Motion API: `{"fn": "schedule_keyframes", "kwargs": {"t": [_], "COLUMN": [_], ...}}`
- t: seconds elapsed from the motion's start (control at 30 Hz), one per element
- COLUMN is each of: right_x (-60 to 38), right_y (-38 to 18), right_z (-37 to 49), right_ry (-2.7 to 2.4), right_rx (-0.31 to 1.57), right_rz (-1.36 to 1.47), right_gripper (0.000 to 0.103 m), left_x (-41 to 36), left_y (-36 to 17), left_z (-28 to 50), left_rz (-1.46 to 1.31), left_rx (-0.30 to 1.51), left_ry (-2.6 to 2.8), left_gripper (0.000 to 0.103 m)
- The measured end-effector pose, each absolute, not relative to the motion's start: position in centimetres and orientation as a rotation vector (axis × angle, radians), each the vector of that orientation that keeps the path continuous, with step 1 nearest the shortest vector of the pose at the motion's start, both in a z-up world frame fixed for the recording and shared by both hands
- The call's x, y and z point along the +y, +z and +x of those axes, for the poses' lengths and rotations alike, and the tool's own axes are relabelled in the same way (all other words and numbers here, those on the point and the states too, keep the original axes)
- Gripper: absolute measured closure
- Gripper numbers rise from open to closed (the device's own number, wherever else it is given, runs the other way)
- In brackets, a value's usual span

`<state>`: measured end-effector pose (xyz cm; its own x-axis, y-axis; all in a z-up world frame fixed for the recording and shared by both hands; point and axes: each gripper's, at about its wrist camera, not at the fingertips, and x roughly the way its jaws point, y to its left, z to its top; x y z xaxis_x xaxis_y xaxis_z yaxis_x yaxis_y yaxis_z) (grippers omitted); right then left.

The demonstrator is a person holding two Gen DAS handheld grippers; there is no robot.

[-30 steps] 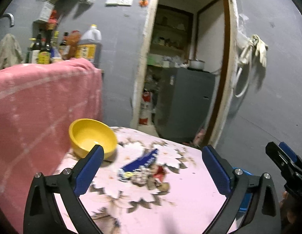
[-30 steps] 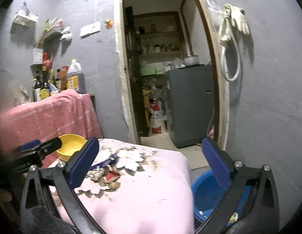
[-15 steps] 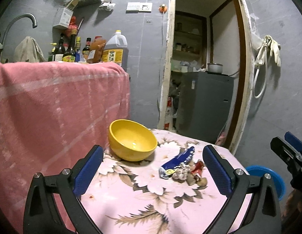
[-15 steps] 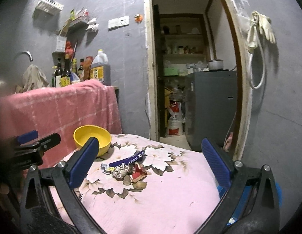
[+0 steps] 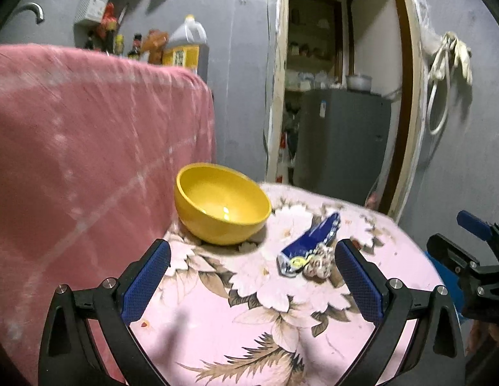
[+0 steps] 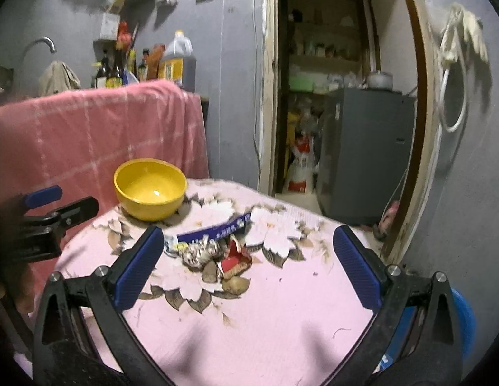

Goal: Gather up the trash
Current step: 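Move both open tools back over the trash pile on the table, then grasp the blue printed snack bag with the left tool while the right tool grasps a tan lump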

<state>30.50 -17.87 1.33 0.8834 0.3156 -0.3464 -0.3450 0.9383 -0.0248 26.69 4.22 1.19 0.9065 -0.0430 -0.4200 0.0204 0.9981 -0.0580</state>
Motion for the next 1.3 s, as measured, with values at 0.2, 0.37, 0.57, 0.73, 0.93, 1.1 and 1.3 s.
{"fn": "schedule_keyframes", "kwargs": {"t": [0.2,0.37,0.57,0.73,0.93,1.1,1.3], "right_x": [-17.4,-16.8,-16.4,-15.5,-14.3,-14.3,-15.1], "right_y": [-0.5,-2.2,-4.1,-5.1,-6.4,-6.9,-7.3], "right_z": [33.3,36.0,38.1,39.1,40.0,40.9,41.5], "right_ry": [0.363,0.379,0.41,0.437,0.476,0.489,0.491], "right_rx": [0.482,0.626,0.766,0.823,0.888,0.921,0.944], "right_rz": [-0.059,-0.07,-0.063,-0.083,-0.121,-0.09,-0.042], "right_gripper": [0.0,0.009,0.025,0.032,0.042,0.049,0.057], "left_x": [4.1,3.7,3.5,3.3,3.9,4.6,4.9], "left_y": [-0.3,-1.3,-2.2,-2.8,-3.9,-4.4,-4.6], "left_z": [29.5,31.5,33.9,35.4,37.4,38.5,39.2], "left_rz": [-0.046,-0.047,-0.082,-0.117,-0.196,-0.286,-0.341], "left_rx": [0.553,0.633,0.723,0.776,0.872,0.915,0.942], "left_ry": [-0.057,-0.095,-0.15,-0.188,-0.198,-0.234,-0.239], "left_gripper": [0.004,0.015,0.042,0.059,0.071,0.071,0.09]}}
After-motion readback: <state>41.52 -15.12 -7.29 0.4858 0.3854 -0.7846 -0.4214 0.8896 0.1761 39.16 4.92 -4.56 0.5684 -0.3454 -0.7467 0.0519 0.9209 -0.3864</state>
